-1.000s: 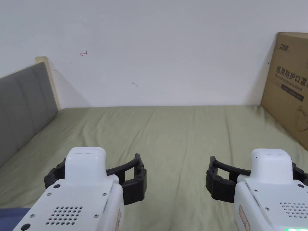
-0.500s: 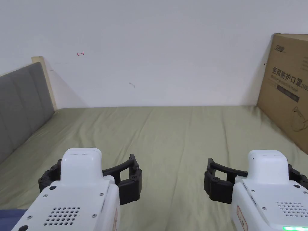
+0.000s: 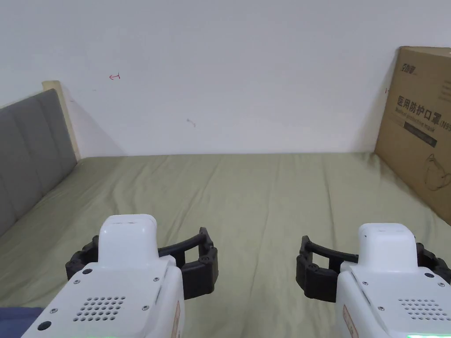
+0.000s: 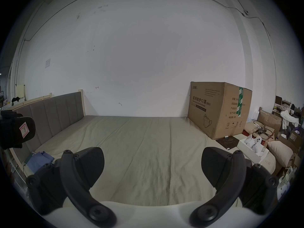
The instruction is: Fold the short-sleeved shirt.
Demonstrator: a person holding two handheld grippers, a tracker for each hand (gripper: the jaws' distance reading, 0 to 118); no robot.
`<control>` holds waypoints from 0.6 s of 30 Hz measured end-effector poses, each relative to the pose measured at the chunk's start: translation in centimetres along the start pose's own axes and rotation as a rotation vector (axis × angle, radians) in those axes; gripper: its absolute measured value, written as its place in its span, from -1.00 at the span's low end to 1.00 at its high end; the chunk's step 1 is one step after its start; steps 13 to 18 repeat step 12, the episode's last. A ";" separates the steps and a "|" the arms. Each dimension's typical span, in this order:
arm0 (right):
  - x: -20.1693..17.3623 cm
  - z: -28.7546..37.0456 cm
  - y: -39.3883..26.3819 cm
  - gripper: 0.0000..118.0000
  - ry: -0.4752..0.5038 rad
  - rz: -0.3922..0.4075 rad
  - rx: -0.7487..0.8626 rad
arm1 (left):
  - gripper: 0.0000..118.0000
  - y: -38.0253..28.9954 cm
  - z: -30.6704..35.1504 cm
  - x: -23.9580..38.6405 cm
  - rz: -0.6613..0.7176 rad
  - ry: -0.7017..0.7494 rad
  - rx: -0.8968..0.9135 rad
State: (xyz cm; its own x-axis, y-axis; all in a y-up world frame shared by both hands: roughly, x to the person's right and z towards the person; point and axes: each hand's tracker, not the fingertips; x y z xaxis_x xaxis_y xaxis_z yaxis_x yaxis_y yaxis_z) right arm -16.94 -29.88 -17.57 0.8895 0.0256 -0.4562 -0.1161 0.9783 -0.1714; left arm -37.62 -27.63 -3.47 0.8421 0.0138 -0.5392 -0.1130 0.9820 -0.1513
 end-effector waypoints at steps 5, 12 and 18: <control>0.1 -0.2 -0.2 0.98 -0.003 0.002 -0.008 | 0.89 -0.2 -0.2 0.1 -0.008 -0.031 0.006; 0.0 -0.3 -0.2 0.98 -0.002 0.003 -0.012 | 0.89 -0.2 0.0 0.1 -0.013 -0.062 0.011; 0.0 -0.3 -0.2 0.98 -0.002 0.003 -0.012 | 0.89 -0.2 0.0 0.1 -0.013 -0.062 0.011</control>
